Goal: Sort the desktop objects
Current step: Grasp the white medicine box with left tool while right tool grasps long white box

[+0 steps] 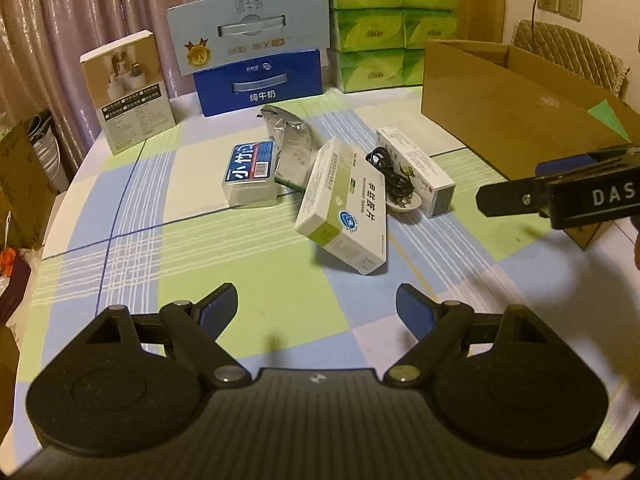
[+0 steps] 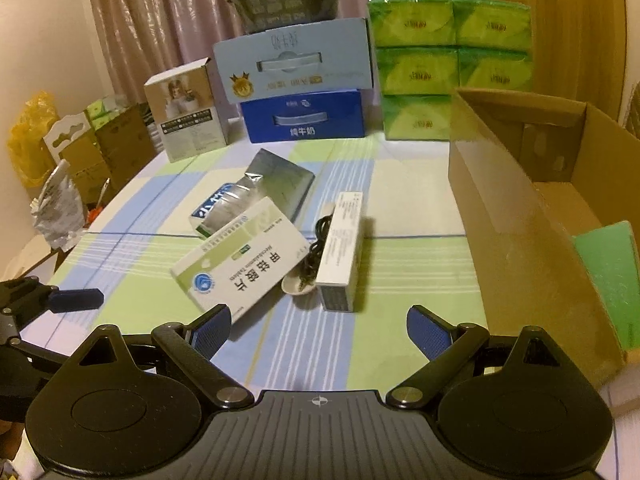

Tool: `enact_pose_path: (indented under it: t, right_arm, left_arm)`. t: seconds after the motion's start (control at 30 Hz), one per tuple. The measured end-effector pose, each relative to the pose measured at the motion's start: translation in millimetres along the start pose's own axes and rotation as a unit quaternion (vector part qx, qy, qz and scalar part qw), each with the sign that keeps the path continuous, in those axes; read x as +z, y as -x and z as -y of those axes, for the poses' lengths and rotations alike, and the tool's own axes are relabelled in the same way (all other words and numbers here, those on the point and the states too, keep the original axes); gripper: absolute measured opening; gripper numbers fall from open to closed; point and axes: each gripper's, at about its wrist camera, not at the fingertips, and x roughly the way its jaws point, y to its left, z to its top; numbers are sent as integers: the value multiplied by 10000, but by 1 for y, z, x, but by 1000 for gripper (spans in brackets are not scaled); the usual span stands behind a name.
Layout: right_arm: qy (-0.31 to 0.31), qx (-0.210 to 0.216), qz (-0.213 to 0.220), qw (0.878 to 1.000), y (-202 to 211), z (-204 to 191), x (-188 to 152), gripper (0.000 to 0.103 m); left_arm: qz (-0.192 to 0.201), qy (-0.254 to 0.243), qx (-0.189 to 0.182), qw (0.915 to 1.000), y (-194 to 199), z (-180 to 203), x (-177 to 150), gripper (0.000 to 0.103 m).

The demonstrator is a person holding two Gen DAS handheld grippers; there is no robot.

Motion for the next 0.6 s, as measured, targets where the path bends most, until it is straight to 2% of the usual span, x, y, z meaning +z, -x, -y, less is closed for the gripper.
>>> enact_pose_path:
  t: [0.2,0.27,0.33,0.47,0.6]
  right_arm:
    - [106,32,-95,9999,-19,3,6,91]
    - [147,59,-174,9997,-26,2,8,86]
    - [188,60,-219,9996,-33,2,10,80]
    - [234,-18,-254,9994,-43,4,13,79]
    - [127,-31,-310,9994,-52,10,16,79]
  left_arm:
    - [-28,-242,86,9997,-19,2,5,81]
    - [36,-344,70,9994,-22,4,7,81]
    - [146,-610,84,9980,-25,9,9,81]
    - [382,-1272,174,9910,-37,22,12,81]
    - [427,-1583,82,9864,-53,30,16,81]
